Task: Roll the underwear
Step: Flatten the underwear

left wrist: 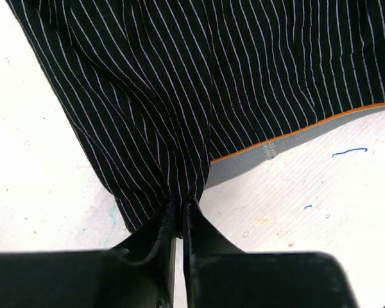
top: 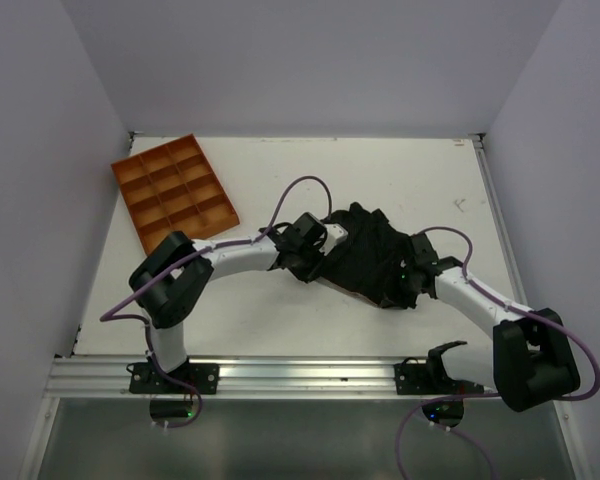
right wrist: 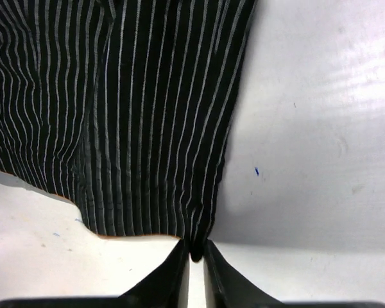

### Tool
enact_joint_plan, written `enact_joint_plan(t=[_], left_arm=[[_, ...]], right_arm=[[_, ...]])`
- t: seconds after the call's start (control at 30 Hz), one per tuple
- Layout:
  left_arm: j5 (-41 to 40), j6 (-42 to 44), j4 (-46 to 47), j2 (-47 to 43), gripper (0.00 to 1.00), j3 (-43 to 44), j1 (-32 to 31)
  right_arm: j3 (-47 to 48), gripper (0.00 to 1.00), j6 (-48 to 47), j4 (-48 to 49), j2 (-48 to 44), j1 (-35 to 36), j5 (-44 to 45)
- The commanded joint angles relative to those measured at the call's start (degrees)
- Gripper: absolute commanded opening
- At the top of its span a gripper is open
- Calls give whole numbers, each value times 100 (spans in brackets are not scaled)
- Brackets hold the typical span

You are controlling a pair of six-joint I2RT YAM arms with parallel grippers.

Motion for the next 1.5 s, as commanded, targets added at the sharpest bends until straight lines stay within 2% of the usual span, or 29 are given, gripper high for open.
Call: enact_joint_plan(t=[0.0, 0.03, 0.2, 0.27, 0.4, 0.5, 0.73, 0.87, 0.93, 1.0, 1.07, 1.13, 1.23, 1.27, 1.37, 1.47], left_arm=[[-174, 21, -4, -46, 2, 82, -48], [-192, 12, -118, -107, 0, 187, -48], [-210, -216, -584, -301, 0, 740, 109], [-70, -567, -839, -459, 0, 1082, 319], [912, -1393, -1593, -643, 0, 1671, 1433], [1327, -1658, -1919, -950, 0, 1866, 1805], [1680, -2501, -2859, -1583, 0, 1928, 2043], [1855, -2800, -3063, -2005, 0, 2111, 2131], [2057, -3019, -2880, -2024, 0, 2191, 2236], [2260, -3108, -2582, -1684, 0, 2366, 2377], [2548, -3152, -2457, -1270, 0, 2760, 2482], [2699, -3126, -2413, -532, 0, 3182, 2553], [2866, -3038, -2632, 505, 0, 4534, 2702], [3015, -3047, -2702, 995, 0, 5321, 2790], [3375, -3424, -2564, 1596, 0, 6511, 2991], [3621, -3907, -1898, 1730, 0, 6403, 3159]], right_arm=[[123, 14, -17, -85, -56, 15, 126], [219, 0, -26, -129, -48, 15, 144], [1009, 0, -254, -935, 128, 15, 758], [1677, 0, -359, -1314, 207, 6, 1029], [2732, 0, -631, -2472, 243, 6, 1251], [3286, 0, -868, -3133, 129, 6, 1365], [3770, 0, -817, -3636, -627, 6, 1216], [3973, 0, -519, -3523, -926, 6, 1189], [4008, 0, -474, -3225, -909, 15, 1251], [4104, 0, -509, -2874, -691, 15, 1295], [4350, 0, -640, -2723, -94, 6, 1383], [4955, 0, -807, -2661, 589, -29, 1418], [5948, 0, -1132, -2722, 1442, -187, 1471], [6177, 0, -1185, -2775, 1612, -327, 1480], [6933, 0, -1238, -2845, 2139, -547, 1348], [7523, 0, -1379, -3003, 2307, -592, 1304]])
